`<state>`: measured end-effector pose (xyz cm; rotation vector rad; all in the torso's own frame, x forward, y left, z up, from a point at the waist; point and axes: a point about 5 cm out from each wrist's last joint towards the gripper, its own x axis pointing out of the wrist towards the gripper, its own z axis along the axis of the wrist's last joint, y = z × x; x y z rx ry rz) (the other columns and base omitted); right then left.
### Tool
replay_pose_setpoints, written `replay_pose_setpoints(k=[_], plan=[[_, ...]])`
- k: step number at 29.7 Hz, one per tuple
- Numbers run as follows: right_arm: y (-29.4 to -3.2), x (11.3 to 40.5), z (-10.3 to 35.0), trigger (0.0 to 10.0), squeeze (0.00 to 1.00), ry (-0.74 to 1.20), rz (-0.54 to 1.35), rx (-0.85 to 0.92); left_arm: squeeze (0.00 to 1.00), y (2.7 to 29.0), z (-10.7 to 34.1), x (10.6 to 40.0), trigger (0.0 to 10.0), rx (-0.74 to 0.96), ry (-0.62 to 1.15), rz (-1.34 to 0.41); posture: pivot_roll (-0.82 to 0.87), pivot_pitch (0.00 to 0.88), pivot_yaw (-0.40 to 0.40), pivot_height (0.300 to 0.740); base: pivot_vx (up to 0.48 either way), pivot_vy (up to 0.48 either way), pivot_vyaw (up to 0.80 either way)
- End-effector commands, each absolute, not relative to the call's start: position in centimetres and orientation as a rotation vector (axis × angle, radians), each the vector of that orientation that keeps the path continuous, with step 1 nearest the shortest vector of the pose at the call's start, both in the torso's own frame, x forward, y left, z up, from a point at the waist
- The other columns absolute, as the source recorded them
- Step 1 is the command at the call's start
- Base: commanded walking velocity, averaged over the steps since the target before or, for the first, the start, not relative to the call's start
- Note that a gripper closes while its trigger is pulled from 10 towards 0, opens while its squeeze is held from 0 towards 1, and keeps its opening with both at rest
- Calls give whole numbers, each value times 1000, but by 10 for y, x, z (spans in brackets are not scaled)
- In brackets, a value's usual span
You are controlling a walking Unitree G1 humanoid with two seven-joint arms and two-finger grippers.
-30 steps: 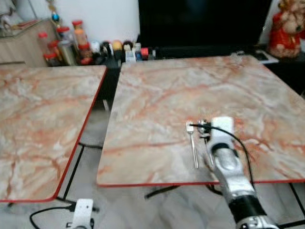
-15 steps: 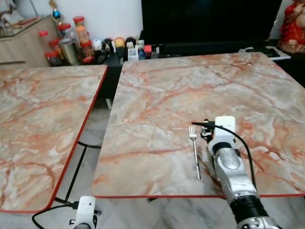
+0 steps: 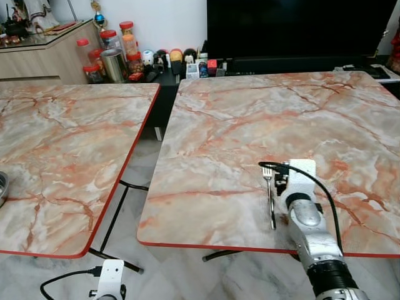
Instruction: Setting the table
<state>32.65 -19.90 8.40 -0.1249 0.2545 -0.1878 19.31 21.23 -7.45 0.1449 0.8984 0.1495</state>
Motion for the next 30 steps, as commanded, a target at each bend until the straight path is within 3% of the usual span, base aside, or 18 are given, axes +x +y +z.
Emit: replay_pose_setpoints(k=[1, 19, 30], plan=[[-198, 328, 88, 10000, 0, 255, -181, -86, 0, 216, -75, 192, 10000, 148, 911, 149, -73, 46, 80, 740, 0, 0, 0], [-203, 324, 113, 10000, 0, 265, -206, -83, 0, 214, -75, 191, 10000, 152, 917, 123, -78, 55, 86, 740, 0, 0, 0], [-193, 305, 111, 10000, 0, 350, -185, -88, 0, 215, -76, 189, 10000, 151, 928, 116, -79, 54, 81, 740, 0, 0, 0]])
